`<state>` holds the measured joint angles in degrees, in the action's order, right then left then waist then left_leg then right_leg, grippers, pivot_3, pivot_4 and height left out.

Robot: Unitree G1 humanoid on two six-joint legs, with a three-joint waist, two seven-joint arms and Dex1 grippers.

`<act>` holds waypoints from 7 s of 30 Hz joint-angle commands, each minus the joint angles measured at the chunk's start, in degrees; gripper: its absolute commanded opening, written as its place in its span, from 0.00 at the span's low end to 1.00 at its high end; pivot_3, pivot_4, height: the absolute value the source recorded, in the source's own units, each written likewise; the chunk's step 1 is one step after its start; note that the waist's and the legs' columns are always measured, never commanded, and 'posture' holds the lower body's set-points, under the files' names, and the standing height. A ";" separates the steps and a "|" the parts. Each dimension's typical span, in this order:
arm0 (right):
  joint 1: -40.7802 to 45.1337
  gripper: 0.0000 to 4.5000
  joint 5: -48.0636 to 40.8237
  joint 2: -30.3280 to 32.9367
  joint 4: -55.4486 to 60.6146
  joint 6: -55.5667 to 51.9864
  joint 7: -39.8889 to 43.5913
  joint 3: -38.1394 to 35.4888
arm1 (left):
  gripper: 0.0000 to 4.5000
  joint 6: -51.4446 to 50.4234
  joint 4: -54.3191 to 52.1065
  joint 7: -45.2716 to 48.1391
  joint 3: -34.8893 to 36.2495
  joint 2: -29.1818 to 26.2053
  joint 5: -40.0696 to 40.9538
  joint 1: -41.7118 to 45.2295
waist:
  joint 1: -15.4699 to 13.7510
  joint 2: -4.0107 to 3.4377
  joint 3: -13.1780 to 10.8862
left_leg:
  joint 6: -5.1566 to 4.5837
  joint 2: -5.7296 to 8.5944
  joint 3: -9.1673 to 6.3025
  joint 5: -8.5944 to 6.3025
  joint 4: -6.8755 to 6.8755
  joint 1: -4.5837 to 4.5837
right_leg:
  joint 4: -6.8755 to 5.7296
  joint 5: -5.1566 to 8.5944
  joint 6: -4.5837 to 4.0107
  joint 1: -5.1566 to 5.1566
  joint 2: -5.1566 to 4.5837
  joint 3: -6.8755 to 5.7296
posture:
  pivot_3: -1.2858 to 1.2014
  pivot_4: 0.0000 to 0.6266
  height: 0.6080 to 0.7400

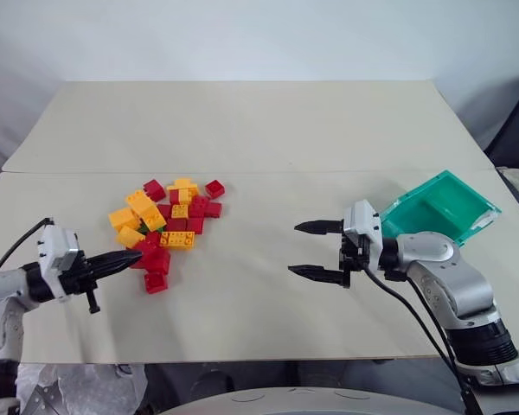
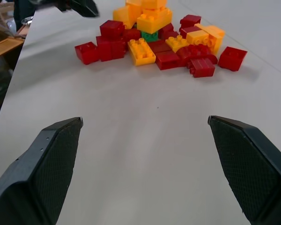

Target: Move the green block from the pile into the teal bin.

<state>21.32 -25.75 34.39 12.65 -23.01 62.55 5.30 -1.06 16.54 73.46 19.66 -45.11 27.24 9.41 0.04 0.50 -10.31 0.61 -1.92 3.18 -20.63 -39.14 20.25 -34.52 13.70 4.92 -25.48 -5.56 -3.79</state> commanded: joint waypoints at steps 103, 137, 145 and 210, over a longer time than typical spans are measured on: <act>-0.54 1.00 0.98 -3.36 2.35 2.94 -8.73 -1.38 | 0.49 -55.39 4.36 -14.79 -42.82 -5.13 -28.28 47.24 | -0.67 0.28 -0.01 | -0.32 0.10 0.52 -0.06 -0.85 -0.02 | -0.34 -0.32 0.52 0.03 0.08 0.62 | 0.52 0.24 1.00; -9.50 1.00 0.13 7.72 3.98 1.60 -11.07 -17.04 | 1.00 -49.89 -14.44 -16.25 -35.82 20.94 -11.59 43.70 | -1.28 0.39 -0.09 | -0.35 0.23 0.58 -0.11 -0.91 0.31 | 0.38 -0.53 0.89 -0.01 0.06 0.79 | 0.52 0.24 1.00; -18.04 1.00 -3.81 12.83 9.87 -3.02 -9.23 -24.25 | 1.00 -42.57 -17.76 -12.95 -21.98 8.11 -7.14 30.75 | -1.25 0.36 -0.10 | -0.35 0.20 0.57 -0.12 -0.88 0.27 | 0.37 -0.53 0.88 -0.01 0.07 0.80 | 0.52 0.24 1.00; -5.82 0.32 -1.61 3.29 19.94 -31.06 -33.07 -26.14 | 1.00 -2.49 -17.67 -9.74 -15.51 18.66 0.13 13.98 | -0.22 0.37 -0.10 | -0.70 0.18 0.62 -0.48 -0.87 0.34 | 0.63 -0.60 0.79 0.02 -0.04 0.60 | 0.52 0.24 1.00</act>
<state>15.75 -26.93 36.01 31.45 -54.12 29.57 -17.14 -4.87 -0.94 64.32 5.41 -27.06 28.52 21.98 -0.18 0.88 -10.41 -0.10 -1.75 3.79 -21.11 -40.01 20.60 -33.87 13.10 5.71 -25.46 -5.57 -3.19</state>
